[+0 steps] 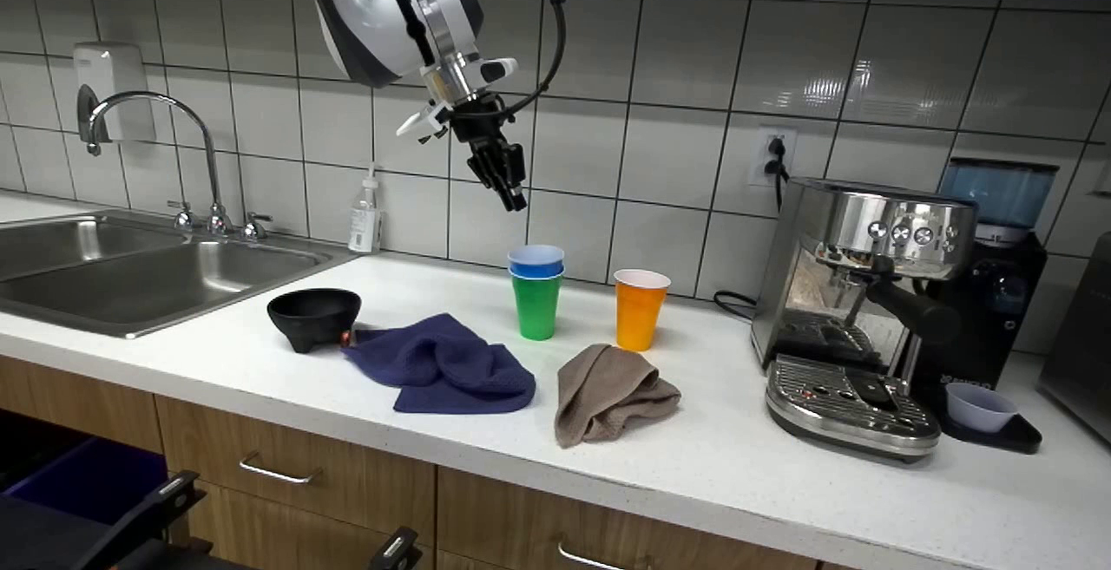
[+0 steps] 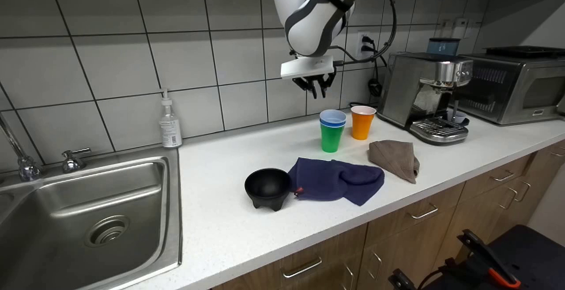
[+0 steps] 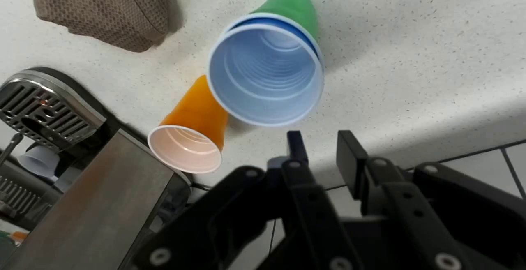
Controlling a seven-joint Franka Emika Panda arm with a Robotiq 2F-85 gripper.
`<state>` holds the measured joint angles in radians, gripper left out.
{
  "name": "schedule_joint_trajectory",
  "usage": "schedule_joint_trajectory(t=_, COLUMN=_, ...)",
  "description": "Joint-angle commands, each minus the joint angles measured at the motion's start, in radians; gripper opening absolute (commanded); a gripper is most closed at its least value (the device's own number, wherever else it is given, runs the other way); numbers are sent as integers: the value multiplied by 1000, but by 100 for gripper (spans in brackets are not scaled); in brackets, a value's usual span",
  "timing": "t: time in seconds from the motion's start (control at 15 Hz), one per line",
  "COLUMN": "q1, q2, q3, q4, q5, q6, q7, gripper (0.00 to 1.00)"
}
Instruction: Stack up the plastic cups
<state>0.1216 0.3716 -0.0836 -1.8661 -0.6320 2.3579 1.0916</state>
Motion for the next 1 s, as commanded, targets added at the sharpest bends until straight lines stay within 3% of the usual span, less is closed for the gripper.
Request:
schedule_joint_trajectory(t=0.0, q1=20, q2=10, q3=-18, q4=31, q5=-11, q6=-31, q7=6, gripper=59)
schedule_joint_trajectory(t=0.33, q1=25, q2=7, q3=-23, q4=29, q5=-10, q6=-32, q7=6, gripper=97)
schedule_joint_trajectory(t=0.93, q1=44, q2=-53, q3=-13, q4=-45, q5=-17, q6=-19, q7=-4, gripper=100)
